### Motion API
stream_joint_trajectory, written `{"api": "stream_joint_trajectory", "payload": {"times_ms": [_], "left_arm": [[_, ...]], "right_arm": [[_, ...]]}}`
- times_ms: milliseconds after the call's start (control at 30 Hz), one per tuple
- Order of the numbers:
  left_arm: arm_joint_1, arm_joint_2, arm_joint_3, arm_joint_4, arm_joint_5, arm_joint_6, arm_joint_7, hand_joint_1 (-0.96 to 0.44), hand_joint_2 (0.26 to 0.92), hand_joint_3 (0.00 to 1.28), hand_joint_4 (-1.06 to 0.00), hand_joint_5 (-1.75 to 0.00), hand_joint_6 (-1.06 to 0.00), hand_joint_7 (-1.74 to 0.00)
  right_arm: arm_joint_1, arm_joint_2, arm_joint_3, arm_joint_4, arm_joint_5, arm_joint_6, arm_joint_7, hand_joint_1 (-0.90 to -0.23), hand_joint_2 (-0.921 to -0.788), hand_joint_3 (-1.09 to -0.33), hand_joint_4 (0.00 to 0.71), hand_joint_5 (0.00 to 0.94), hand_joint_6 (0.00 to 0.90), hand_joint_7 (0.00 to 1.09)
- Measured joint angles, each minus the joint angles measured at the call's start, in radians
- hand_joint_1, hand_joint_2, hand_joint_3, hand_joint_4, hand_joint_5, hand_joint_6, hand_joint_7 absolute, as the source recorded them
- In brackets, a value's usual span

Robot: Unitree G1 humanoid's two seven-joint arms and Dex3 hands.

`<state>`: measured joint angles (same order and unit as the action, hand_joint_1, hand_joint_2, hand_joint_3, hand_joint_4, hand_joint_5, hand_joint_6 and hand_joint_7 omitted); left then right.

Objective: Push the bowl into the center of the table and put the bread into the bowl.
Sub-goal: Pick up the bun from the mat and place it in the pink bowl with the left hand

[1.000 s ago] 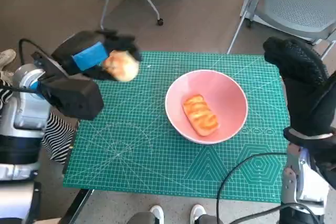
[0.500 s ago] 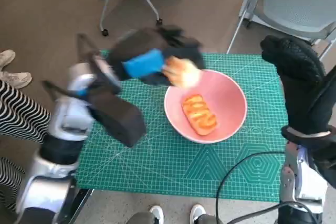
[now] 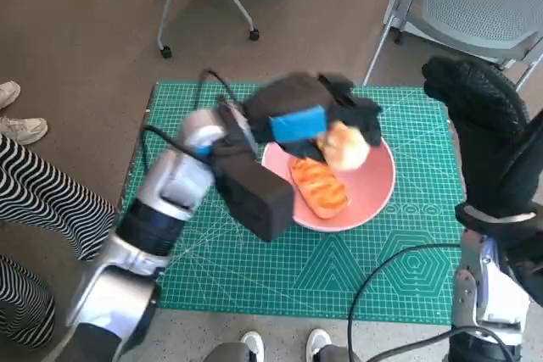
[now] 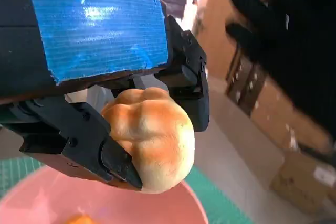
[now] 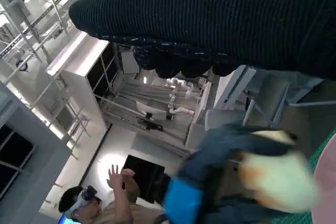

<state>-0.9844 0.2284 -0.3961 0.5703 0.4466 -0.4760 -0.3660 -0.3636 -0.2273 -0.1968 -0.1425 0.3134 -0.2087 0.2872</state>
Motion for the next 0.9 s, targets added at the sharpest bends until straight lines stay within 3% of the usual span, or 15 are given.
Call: {"api": "stream_joint_trajectory", "payload": {"times_ms": [100, 167, 200, 233, 300, 333, 433, 600, 900], "left_arm": [[-0.017, -0.017, -0.024, 0.057, 0.026, -0.006, 0.006, 0.0, 0.92, 0.07, -0.73, -1.15, -0.58, -1.18], [-0.025, -0.029, -0.035, 0.086, 0.033, 0.003, 0.003, 0.0, 0.921, 0.14, -0.66, -1.22, -0.49, -1.28], [-0.027, -0.035, -0.04, 0.096, 0.035, 0.015, -0.003, -0.01, 0.894, 0.15, -0.55, -0.96, -0.42, -1.05], [-0.028, -0.04, -0.045, 0.101, 0.038, 0.03, -0.013, -0.02, 0.888, 0.14, -0.54, -0.82, -0.42, -0.93], [-0.03, -0.047, -0.054, 0.106, 0.041, 0.066, -0.044, -0.02, 0.857, 0.09, -0.4, -0.35, -0.37, -0.52], [-0.032, -0.05, -0.058, 0.107, 0.041, 0.088, -0.062, -0.02, 0.843, 0.07, -0.34, -0.22, -0.35, -0.39], [-0.032, -0.053, -0.064, 0.107, 0.041, 0.14, -0.12, -0.06, 0.82, 0.04, -0.22, -0.07, -0.31, -0.22], [-0.03, -0.045, -0.063, 0.092, 0.024, 0.2, -0.201, -0.16, 0.809, 0.02, -0.08, -0.01, -0.24, -0.11], [-0.014, -0.008, -0.023, 0.052, -0.04, 0.14, -0.228, -0.37, 0.834, 0.02, 0.0, 0.0, -0.18, -0.06]], "right_arm": [[0.002, 0.0, -0.001, -0.004, 0.0, 0.004, 0.0, -0.679, -0.921, -0.706, 0.195, 0.0, 0.068, 0.55], [0.004, 0.0, -0.001, -0.008, 0.0, 0.007, 0.0, -0.678, -0.921, -0.705, 0.195, 0.0, 0.068, 0.55], [0.005, 0.0, -0.002, -0.011, 0.0, 0.01, 0.0, -0.678, -0.921, -0.704, 0.195, 0.0, 0.069, 0.55], [0.006, 0.0, -0.002, -0.013, 0.0, 0.012, -0.001, -0.678, -0.921, -0.704, 0.195, 0.0, 0.069, 0.55], [0.008, 0.0, -0.003, -0.017, 0.0, 0.016, -0.002, -0.676, -0.921, -0.703, 0.195, 0.0, 0.07, 0.56], [0.01, 0.0, -0.003, -0.019, 0.0, 0.018, -0.003, -0.676, -0.921, -0.703, 0.196, 0.0, 0.071, 0.56], [0.014, 0.0, -0.005, -0.025, 0.0, 0.023, -0.005, -0.676, -0.921, -0.701, 0.196, 0.001, 0.074, 0.56], [0.02, -0.001, -0.013, -0.033, 0.001, 0.031, -0.006, -0.675, -0.921, -0.701, 0.196, 0.001, 0.077, 0.56], [0.022, -0.002, -0.019, -0.044, 0.001, 0.044, -0.007, -0.675, -0.921, -0.701, 0.196, 0.001, 0.075, 0.56]]}}
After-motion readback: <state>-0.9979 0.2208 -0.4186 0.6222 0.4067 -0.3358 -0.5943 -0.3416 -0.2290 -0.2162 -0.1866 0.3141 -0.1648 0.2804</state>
